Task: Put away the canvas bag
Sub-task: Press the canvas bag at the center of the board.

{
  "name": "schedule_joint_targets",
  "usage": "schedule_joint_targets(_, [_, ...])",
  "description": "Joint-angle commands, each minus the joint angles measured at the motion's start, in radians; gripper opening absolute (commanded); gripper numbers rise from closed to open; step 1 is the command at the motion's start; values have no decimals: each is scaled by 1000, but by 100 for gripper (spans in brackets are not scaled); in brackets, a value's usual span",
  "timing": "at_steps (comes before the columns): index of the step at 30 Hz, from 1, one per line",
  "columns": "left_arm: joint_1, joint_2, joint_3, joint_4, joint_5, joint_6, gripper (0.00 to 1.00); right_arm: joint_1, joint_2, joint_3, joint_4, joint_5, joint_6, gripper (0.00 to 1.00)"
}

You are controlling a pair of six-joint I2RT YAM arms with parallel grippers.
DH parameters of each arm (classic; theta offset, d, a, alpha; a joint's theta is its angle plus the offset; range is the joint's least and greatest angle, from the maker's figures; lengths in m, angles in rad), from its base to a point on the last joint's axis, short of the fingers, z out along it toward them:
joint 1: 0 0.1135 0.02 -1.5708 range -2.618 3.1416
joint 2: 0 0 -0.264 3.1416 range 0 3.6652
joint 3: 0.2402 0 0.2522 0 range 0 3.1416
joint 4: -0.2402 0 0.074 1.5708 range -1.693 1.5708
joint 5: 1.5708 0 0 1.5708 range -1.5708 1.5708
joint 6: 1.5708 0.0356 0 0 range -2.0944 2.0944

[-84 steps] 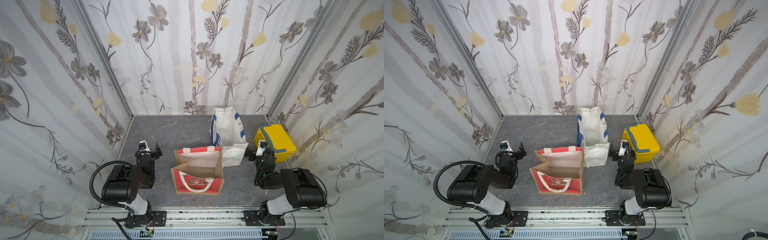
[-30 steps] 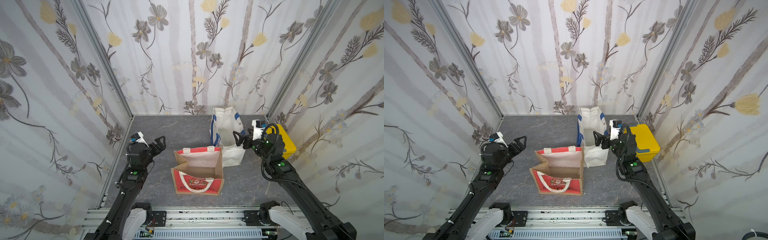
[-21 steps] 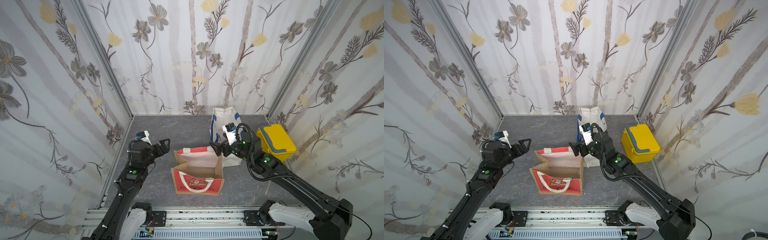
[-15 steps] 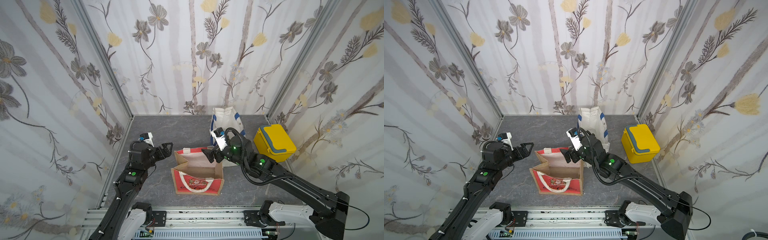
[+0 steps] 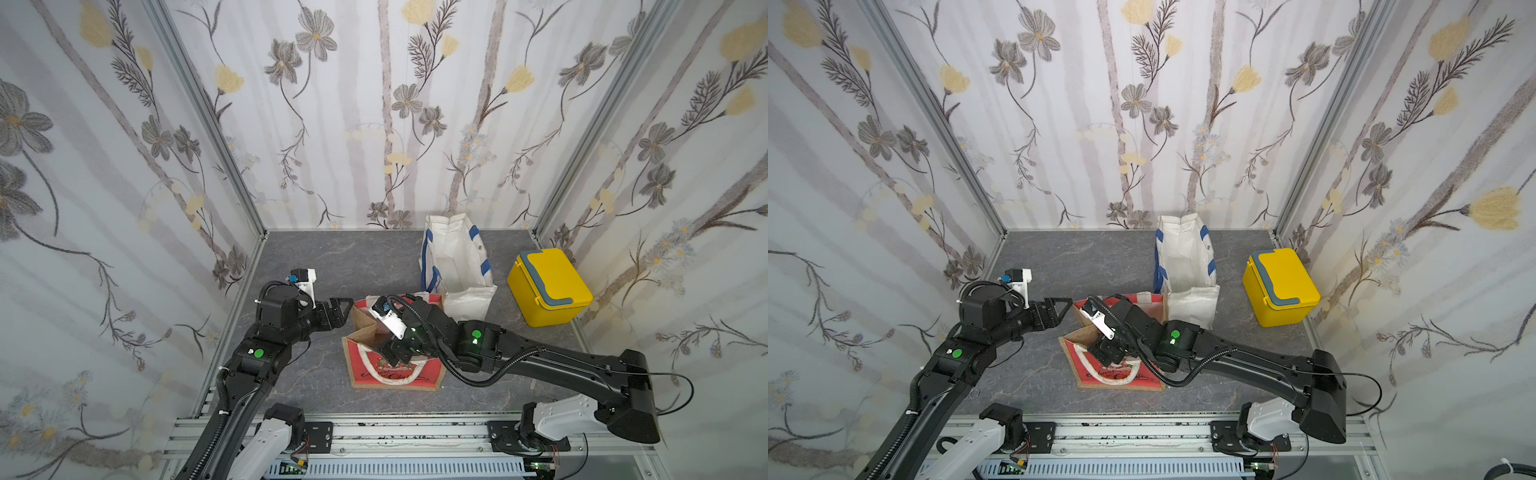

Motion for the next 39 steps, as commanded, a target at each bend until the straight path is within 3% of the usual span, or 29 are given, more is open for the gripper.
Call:
schedule_joint_targets(1, [-15,2,15,-35,16,28,84,14,24,-10,57,-18,-31,83])
schedule_joint_targets(5, [-32,-6,15,-43,23,20,76,36,51,4,57,-10,-62,72])
schedule_joint_targets(7, [-39,-21,21,-51,25,15,76,39,47,10,38,1,-66,72])
schedule_joint_targets(11, [-56,-45,40,-76,65,6,74,39,-9,21,-1,39,-45,84])
schedule_joint_targets(16, [-97,-51,37,-61,104,-14,69,39,-73,26,-48,-15,-38,91])
schedule_joint_targets(19, [-136,-44,37,-70,73,-13,71,57,-87,10,-67,-72,-13,96])
schedule_joint_targets(22, [-181,-15,35,-81,32,-5,73,104,-63,-9,-74,-36,-15,95])
schedule_joint_targets(24, [-220,6,39,-87,-16,-2,73,112,-33,-14,-78,18,-20,86])
schedule_joint_targets(27, [-285,46,57,-110,-109,10,73,112,12,-9,-76,105,-20,64])
schedule_joint_targets(32, [-415,163,87,-144,-268,6,73,113,12,-55,21,87,-32,27])
schedule_joint_targets(36, [-469,209,107,-161,-362,9,69,109,2,-92,68,92,-52,18])
schedule_joint_targets(39, [-470,230,105,-176,-410,5,55,96,-2,-92,59,94,-58,15])
